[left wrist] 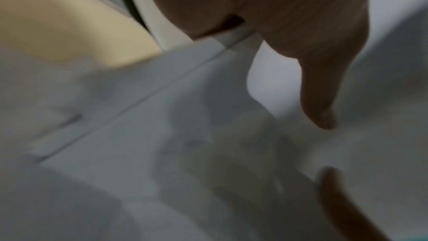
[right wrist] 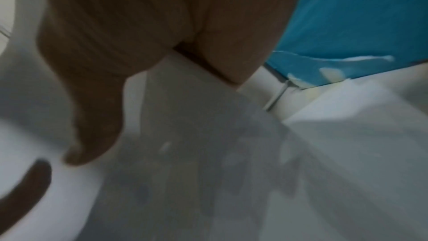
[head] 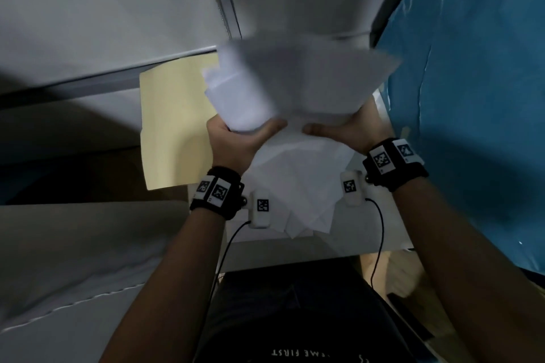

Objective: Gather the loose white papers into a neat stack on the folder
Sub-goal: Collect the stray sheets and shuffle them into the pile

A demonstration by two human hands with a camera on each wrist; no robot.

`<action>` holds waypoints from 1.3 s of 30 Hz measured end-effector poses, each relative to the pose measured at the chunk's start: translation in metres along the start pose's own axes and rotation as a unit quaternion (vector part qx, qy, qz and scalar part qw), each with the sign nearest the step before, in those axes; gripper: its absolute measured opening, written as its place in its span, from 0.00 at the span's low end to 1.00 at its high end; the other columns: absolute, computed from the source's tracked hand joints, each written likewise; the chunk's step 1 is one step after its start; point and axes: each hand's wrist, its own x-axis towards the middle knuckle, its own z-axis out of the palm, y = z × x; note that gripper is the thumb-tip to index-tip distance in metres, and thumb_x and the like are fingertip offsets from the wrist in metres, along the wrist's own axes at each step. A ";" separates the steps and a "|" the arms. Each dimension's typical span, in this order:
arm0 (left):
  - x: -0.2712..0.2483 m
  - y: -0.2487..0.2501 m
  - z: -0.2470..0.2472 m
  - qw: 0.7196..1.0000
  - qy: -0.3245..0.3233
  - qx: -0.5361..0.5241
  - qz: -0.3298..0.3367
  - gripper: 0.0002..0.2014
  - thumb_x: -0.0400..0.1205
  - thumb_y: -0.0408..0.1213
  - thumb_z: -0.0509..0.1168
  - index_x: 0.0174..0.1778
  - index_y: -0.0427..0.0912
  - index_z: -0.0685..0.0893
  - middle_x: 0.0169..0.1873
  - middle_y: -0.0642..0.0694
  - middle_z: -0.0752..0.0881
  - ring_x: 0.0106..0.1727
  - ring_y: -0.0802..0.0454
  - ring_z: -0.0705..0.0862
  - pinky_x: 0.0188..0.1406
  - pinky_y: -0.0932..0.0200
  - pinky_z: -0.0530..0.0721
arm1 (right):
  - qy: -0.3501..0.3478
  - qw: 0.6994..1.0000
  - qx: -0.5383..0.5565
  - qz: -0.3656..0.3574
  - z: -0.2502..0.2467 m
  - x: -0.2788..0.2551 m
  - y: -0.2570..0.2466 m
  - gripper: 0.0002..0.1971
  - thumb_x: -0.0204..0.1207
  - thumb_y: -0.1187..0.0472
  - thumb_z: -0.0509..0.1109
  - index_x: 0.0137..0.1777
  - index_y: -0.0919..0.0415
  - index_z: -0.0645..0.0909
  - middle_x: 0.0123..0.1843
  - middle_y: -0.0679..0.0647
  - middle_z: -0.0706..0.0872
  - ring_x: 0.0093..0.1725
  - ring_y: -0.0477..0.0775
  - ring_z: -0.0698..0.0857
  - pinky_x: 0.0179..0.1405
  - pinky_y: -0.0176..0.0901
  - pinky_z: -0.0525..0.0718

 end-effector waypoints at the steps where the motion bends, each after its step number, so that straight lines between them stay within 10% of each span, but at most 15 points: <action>1: 0.000 -0.006 -0.003 1.000 -0.005 0.011 -0.013 0.20 0.61 0.34 0.92 0.44 0.38 0.92 0.44 0.48 0.95 0.45 0.56 0.94 0.43 0.55 0.92 | -0.007 1.000 0.005 0.006 -0.001 -0.001 0.005 0.31 0.57 0.61 0.94 0.48 0.42 0.76 0.50 0.35 0.83 0.41 0.13 0.80 0.38 0.13 0.79; 7: 0.002 -0.029 0.005 0.997 -0.021 0.052 -0.049 0.23 0.64 0.37 0.91 0.51 0.40 0.91 0.48 0.51 0.95 0.51 0.53 0.95 0.50 0.50 0.94 | 0.036 0.998 0.042 -0.001 0.022 0.001 0.023 0.29 0.58 0.57 0.94 0.59 0.53 0.86 0.57 0.46 0.91 0.56 0.35 0.90 0.57 0.41 0.92; 16: 0.002 -0.054 -0.019 0.992 0.014 0.093 -0.079 0.19 0.69 0.37 0.89 0.53 0.43 0.92 0.48 0.51 0.94 0.49 0.59 0.94 0.47 0.59 0.93 | 0.076 0.995 -0.041 0.040 0.006 0.017 0.068 0.17 0.74 0.49 0.83 0.47 0.64 0.90 0.43 0.54 0.92 0.36 0.33 0.87 0.42 0.35 0.85; 19: -0.005 -0.071 -0.036 0.980 -0.020 0.127 -0.155 0.19 0.70 0.33 0.87 0.55 0.40 0.92 0.47 0.51 0.95 0.46 0.57 0.94 0.46 0.53 0.94 | 0.170 0.973 -0.123 0.098 -0.021 0.027 0.094 0.27 0.68 0.34 0.81 0.58 0.52 0.85 0.60 0.55 0.89 0.57 0.50 0.89 0.58 0.50 0.88; 23: -0.018 -0.097 -0.043 0.939 -0.088 0.257 -0.210 0.25 0.70 0.36 0.87 0.62 0.40 0.90 0.51 0.49 0.90 0.53 0.45 0.90 0.54 0.50 0.91 | 0.039 0.921 -0.380 0.081 -0.033 0.060 0.110 0.46 0.71 0.41 0.81 0.84 0.57 0.64 0.82 0.60 0.68 0.82 0.65 0.68 0.81 0.58 0.71; 29: -0.029 -0.118 -0.049 0.919 -0.096 0.304 -0.233 0.27 0.67 0.40 0.88 0.61 0.43 0.89 0.52 0.48 0.89 0.52 0.45 0.88 0.49 0.55 0.87 | -0.023 0.908 -0.412 0.073 -0.042 0.135 0.090 0.55 0.65 0.36 0.84 0.85 0.61 0.63 0.81 0.63 0.71 0.78 0.68 0.74 0.77 0.58 0.76; 34: -0.035 -0.125 -0.053 0.932 -0.069 0.255 -0.250 0.28 0.64 0.38 0.90 0.58 0.47 0.89 0.54 0.46 0.92 0.54 0.41 0.90 0.56 0.41 0.93 | -0.023 0.893 -0.441 0.088 -0.023 0.152 0.087 0.57 0.55 0.33 0.87 0.78 0.61 0.66 0.74 0.62 0.69 0.74 0.71 0.74 0.74 0.63 0.79; 39: -0.037 -0.122 -0.051 0.939 -0.067 0.236 -0.240 0.28 0.65 0.37 0.90 0.58 0.50 0.87 0.55 0.47 0.90 0.57 0.42 0.89 0.59 0.42 0.91 | -0.093 0.893 -0.415 0.147 -0.013 0.144 0.081 0.49 0.48 0.32 0.90 0.67 0.54 0.76 0.60 0.54 0.85 0.58 0.61 0.87 0.60 0.54 0.88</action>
